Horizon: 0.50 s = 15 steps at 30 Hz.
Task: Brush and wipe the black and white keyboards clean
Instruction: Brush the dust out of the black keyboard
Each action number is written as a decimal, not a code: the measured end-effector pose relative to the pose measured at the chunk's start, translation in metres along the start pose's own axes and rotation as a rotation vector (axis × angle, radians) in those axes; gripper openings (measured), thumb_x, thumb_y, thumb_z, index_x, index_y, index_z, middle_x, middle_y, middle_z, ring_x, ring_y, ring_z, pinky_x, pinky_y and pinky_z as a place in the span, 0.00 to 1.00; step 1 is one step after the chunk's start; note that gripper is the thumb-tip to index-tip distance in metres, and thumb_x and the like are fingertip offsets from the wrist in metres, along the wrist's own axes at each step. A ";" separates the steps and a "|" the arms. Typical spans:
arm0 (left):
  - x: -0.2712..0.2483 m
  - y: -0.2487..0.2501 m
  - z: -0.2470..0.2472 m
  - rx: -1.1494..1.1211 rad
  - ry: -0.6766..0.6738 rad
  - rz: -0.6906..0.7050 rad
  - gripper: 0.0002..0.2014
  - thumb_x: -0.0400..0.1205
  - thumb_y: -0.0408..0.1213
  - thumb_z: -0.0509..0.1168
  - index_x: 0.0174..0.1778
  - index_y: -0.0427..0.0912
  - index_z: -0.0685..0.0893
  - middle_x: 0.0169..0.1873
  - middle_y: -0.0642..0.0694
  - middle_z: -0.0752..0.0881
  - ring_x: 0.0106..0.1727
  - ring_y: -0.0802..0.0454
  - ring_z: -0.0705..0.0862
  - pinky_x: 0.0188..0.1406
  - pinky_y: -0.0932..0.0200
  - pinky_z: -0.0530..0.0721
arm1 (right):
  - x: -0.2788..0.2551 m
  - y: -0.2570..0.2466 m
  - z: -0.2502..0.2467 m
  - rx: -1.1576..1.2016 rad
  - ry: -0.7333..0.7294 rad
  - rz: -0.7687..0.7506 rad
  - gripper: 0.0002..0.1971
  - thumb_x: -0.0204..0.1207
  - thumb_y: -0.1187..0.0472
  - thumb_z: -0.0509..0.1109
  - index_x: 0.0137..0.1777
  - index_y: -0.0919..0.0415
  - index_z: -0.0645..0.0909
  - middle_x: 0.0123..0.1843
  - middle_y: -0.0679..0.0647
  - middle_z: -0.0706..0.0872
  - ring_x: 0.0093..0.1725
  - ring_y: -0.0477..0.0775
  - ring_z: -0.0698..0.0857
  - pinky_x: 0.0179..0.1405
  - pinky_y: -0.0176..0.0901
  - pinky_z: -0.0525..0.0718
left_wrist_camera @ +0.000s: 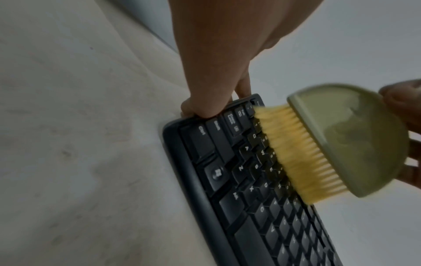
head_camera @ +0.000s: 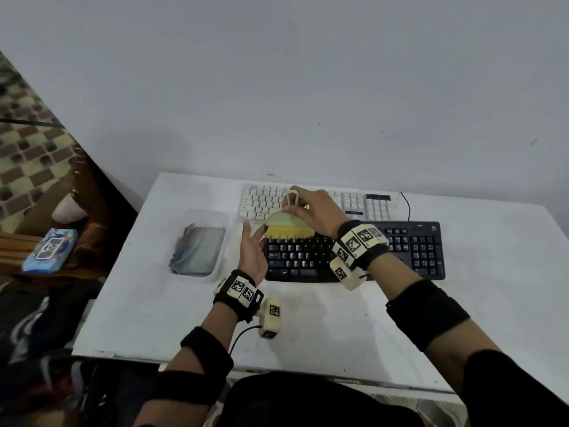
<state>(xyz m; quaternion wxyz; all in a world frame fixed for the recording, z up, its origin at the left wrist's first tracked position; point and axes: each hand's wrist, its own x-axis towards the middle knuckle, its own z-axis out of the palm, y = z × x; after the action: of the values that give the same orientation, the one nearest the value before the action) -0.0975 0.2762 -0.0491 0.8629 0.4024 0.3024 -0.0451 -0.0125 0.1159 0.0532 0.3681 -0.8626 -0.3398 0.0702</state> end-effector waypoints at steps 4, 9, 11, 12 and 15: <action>0.001 0.000 0.000 -0.005 -0.024 0.005 0.34 0.88 0.67 0.51 0.75 0.44 0.82 0.70 0.37 0.83 0.73 0.38 0.81 0.73 0.34 0.79 | -0.006 0.013 -0.016 0.006 0.038 0.000 0.06 0.85 0.52 0.69 0.53 0.53 0.81 0.47 0.48 0.91 0.46 0.52 0.89 0.51 0.53 0.86; -0.001 -0.002 0.000 -0.014 -0.026 0.011 0.31 0.89 0.67 0.52 0.70 0.46 0.85 0.69 0.37 0.84 0.73 0.38 0.81 0.68 0.37 0.82 | 0.000 0.007 0.003 0.152 0.058 -0.017 0.07 0.84 0.53 0.71 0.52 0.56 0.82 0.49 0.46 0.91 0.48 0.47 0.90 0.53 0.46 0.87; 0.000 -0.001 0.001 -0.005 -0.029 0.009 0.33 0.88 0.67 0.52 0.73 0.45 0.84 0.70 0.36 0.83 0.73 0.38 0.82 0.67 0.37 0.82 | -0.001 0.012 0.003 0.100 0.049 -0.026 0.05 0.85 0.53 0.71 0.53 0.53 0.83 0.46 0.48 0.91 0.45 0.50 0.90 0.49 0.47 0.87; -0.001 -0.001 0.002 0.004 -0.028 0.006 0.33 0.89 0.67 0.51 0.74 0.44 0.83 0.70 0.36 0.83 0.72 0.38 0.82 0.66 0.38 0.83 | -0.003 0.016 -0.002 0.071 0.039 -0.018 0.05 0.85 0.53 0.70 0.54 0.53 0.83 0.46 0.49 0.91 0.44 0.50 0.90 0.47 0.45 0.86; -0.002 0.000 0.003 0.010 -0.027 0.001 0.34 0.89 0.66 0.51 0.75 0.43 0.83 0.71 0.36 0.83 0.72 0.38 0.82 0.62 0.38 0.84 | -0.012 0.034 -0.023 0.044 0.015 0.026 0.07 0.85 0.54 0.70 0.56 0.57 0.83 0.49 0.49 0.91 0.47 0.50 0.89 0.46 0.38 0.83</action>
<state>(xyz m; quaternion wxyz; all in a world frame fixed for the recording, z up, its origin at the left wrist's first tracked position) -0.0975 0.2735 -0.0471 0.8650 0.4062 0.2902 -0.0514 0.0056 0.0780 0.0448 0.3884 -0.8592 -0.3243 0.0758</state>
